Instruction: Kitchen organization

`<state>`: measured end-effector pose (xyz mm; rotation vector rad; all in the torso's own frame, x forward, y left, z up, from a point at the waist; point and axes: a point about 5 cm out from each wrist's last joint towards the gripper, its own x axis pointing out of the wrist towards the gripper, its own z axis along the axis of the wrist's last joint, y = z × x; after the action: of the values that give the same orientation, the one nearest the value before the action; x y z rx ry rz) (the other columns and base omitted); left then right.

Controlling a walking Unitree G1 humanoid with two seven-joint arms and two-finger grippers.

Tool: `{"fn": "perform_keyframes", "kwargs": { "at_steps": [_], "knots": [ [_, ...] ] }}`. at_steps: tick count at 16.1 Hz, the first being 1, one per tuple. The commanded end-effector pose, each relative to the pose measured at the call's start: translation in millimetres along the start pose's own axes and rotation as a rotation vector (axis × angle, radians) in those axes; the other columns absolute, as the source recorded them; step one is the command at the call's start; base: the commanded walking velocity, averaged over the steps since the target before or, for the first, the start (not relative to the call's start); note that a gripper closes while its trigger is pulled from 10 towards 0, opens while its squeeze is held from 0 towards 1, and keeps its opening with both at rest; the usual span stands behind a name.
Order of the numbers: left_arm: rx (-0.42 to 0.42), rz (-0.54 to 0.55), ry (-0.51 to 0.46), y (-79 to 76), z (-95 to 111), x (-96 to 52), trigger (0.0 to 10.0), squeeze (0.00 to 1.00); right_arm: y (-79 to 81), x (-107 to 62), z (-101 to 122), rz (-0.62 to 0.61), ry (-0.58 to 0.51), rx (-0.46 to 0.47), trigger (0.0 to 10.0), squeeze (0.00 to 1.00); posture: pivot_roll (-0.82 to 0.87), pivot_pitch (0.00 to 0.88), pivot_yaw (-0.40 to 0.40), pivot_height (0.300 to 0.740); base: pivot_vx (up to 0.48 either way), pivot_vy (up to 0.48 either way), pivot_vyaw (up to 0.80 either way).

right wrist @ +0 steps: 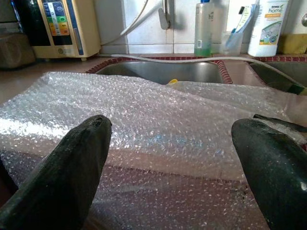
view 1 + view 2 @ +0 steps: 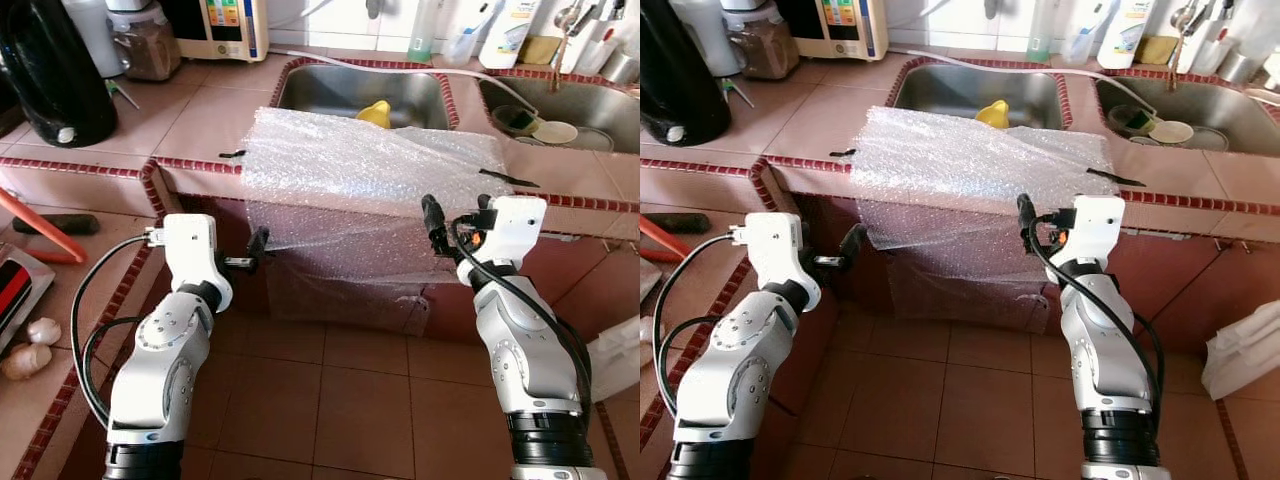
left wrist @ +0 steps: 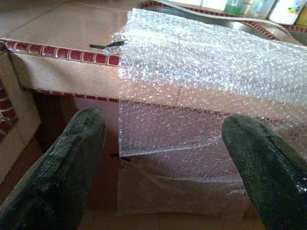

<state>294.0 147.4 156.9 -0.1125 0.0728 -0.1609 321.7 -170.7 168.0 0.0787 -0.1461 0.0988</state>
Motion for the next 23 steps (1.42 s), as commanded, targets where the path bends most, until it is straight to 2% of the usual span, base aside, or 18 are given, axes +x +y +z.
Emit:
{"fn": "perform_keyframes", "kwargs": {
  "at_steps": [1, 9, 23],
  "knots": [
    [0.003, -0.013, 0.016, -0.1, -2.8, 0.0, 10.0, 0.00, 0.5, -0.5, -1.9, -0.009, 0.013, -0.003, 10.0, 0.00, -0.02, 0.078, 0.006, 0.740, 0.000, -0.259, -0.79],
    [0.006, -0.020, 0.031, 1.8, -3.8, -1.2, 10.0, 0.00, 1.3, -5.7, -7.8, -0.022, 0.026, 0.019, 10.0, 0.00, -0.02, 0.095, 0.023, 0.740, 0.000, -0.276, -0.79],
    [0.014, -0.027, 0.058, 2.7, -7.4, -1.7, 10.0, 0.00, 1.9, -7.2, -10.3, -0.033, 0.026, 0.022, 10.0, 0.00, -0.01, 0.099, 0.025, 0.740, 0.000, -0.253, 0.00]
  ]
}}
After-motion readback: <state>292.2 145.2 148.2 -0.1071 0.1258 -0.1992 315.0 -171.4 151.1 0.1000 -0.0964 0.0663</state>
